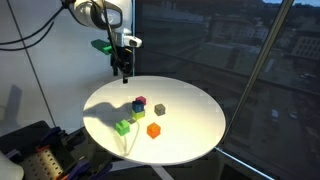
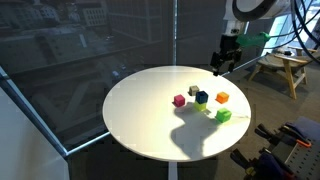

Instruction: Pick up the green block and put it on the blue block top

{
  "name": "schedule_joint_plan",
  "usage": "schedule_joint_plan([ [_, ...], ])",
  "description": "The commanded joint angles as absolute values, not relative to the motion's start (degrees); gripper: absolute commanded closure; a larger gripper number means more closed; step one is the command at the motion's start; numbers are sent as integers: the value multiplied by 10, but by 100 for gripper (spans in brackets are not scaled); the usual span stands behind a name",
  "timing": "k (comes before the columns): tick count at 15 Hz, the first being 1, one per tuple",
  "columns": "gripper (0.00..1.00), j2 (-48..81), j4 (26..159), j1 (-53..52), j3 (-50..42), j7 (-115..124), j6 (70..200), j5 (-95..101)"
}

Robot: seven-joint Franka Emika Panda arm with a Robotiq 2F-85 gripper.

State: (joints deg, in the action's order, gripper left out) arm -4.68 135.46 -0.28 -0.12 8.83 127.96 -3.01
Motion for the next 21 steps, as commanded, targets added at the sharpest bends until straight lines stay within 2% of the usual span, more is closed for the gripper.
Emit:
schedule_joint_plan([
  [1,0,-99,1410,2,-2,78,1299,-25],
  [9,0,-139,1472,16,-10,77,1317,-19],
  [21,0,-112,1513,34,-13,86,1383,12],
])
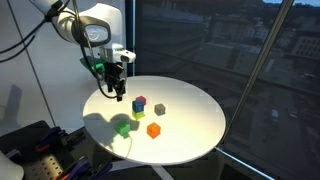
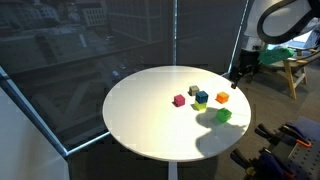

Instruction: Pick up the green block and put it on the blue block top

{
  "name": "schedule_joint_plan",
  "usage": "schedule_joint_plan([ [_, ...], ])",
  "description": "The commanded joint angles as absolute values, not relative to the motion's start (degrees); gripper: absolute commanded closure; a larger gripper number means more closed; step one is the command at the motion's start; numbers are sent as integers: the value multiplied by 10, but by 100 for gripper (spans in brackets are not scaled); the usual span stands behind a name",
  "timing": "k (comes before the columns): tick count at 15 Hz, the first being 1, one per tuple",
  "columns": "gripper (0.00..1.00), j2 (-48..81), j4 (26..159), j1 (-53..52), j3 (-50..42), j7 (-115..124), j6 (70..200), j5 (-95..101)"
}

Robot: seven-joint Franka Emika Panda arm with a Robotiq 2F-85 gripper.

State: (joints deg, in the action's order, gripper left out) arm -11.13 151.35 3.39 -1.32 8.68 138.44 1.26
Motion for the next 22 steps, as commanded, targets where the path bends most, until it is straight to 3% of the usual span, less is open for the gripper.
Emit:
schedule_joint_plan([
  [1,0,-110,1514,34,-13,87,1385,13],
  [10,0,-104,1515,34,-12,89,1390,16],
  [22,0,-11,1516,32,-13,103,1506,36],
])
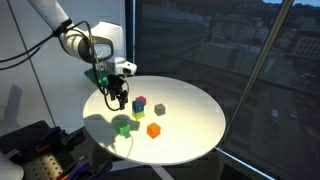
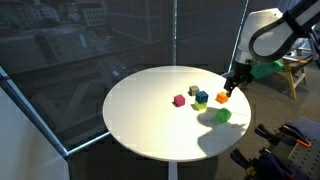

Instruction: Pick up the green block and put it on the blue block top

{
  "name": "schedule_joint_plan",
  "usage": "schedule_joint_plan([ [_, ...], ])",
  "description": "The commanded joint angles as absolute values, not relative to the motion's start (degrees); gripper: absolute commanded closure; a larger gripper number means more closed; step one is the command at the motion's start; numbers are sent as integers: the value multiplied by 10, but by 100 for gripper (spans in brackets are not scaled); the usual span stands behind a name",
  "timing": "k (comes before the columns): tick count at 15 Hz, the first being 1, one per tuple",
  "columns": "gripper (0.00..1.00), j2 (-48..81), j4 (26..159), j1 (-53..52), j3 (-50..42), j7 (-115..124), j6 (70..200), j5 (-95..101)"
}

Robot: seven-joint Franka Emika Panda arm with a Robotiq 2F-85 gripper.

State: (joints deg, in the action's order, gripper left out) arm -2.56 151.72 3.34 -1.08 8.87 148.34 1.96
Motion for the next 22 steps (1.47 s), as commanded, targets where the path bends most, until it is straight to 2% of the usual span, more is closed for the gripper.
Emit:
schedule_joint_plan([
  [1,0,-4,1516,32,-14,103,1512,36],
  [22,0,94,1504,24,-41,96,1571,35],
])
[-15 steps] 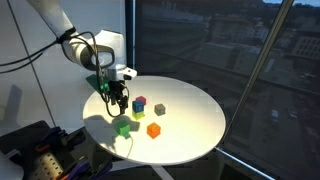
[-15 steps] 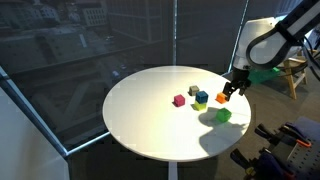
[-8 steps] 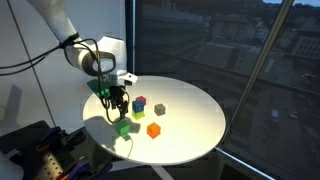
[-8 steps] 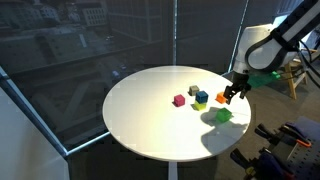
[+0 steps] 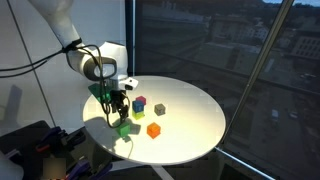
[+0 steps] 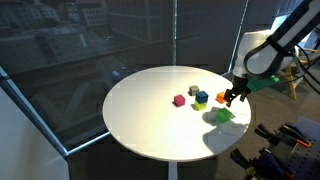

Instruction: Pick up the green block and put it on the blue block top

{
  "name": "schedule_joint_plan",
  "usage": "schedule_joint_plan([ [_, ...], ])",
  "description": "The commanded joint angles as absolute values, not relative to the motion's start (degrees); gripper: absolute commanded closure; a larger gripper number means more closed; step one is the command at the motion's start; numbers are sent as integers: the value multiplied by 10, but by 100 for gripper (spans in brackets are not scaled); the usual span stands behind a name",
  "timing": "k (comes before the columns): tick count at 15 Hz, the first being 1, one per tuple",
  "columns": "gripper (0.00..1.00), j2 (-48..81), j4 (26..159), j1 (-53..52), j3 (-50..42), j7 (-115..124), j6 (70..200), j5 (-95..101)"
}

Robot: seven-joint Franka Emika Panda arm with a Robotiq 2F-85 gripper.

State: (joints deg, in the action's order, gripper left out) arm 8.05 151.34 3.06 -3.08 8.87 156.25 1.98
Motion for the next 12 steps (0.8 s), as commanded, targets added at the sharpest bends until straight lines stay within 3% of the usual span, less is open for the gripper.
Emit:
schedule_joint_plan([
  [1,0,97,1503,23,-43,95,1572,35],
  [12,0,149,1473,25,-44,76,1590,20],
])
